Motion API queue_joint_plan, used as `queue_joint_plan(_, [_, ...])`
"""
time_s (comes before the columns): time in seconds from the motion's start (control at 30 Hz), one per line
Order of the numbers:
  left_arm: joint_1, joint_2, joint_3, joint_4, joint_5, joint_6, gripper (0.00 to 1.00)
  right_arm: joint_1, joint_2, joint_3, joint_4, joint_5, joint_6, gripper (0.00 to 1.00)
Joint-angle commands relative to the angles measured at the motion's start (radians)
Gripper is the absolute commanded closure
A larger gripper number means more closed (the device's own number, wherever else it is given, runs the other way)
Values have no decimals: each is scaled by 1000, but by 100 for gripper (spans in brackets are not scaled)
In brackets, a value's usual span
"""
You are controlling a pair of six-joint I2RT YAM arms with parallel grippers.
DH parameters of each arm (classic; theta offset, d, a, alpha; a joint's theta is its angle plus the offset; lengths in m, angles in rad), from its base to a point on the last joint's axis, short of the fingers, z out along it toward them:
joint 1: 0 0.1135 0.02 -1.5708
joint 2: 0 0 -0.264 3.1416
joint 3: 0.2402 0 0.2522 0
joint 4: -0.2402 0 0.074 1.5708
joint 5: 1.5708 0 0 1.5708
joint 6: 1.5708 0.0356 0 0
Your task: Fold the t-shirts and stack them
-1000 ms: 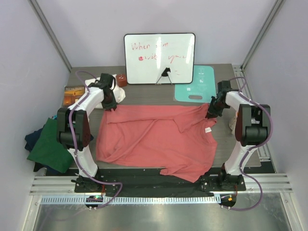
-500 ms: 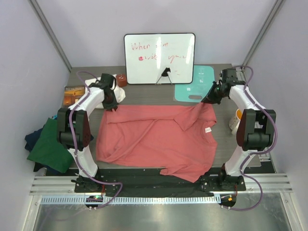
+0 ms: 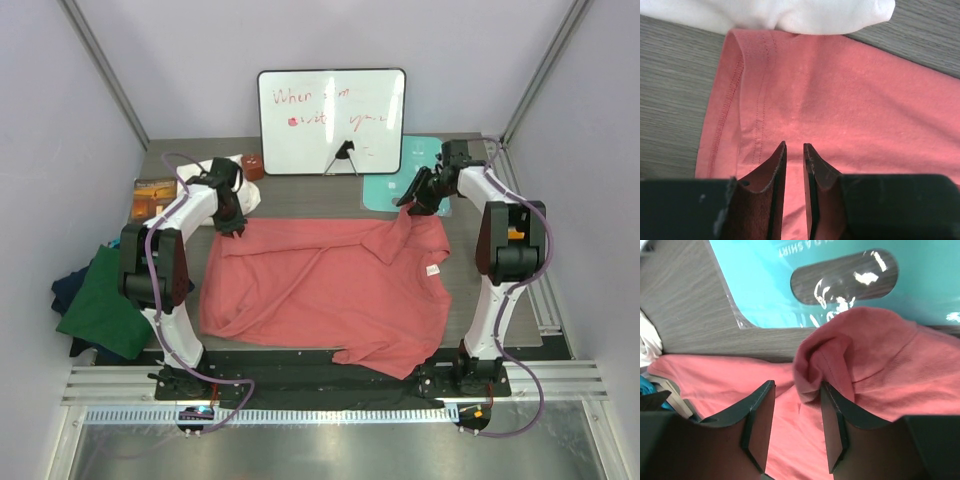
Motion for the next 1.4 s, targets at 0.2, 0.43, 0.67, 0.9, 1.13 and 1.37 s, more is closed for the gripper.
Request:
queue_joint_plan(0.2, [-3, -31, -8, -2, 3, 13, 80, 30, -213, -90, -14, 138, -51, 50])
queue_joint_plan(0.43, [-7, -11, 2, -2, 16, 12, 81, 30, -316, -251, 3, 193, -57, 50])
queue_joint_plan(0.67, [-18, -8, 22, -8, 14, 13, 81, 30, -339, -286, 9, 112, -68, 55])
queue_joint_plan(0.9, [-18, -11, 19, -16, 8, 21, 81, 30, -380, -209, -180, 300, -75, 55])
queue_joint_plan(1.13, [-19, -13, 6, -14, 11, 16, 81, 30, -476, -266, -218, 417, -66, 54])
queue_joint_plan(1.37, [-29, -23, -4, -14, 13, 16, 82, 24, -385, -334, -126, 434, -86, 54])
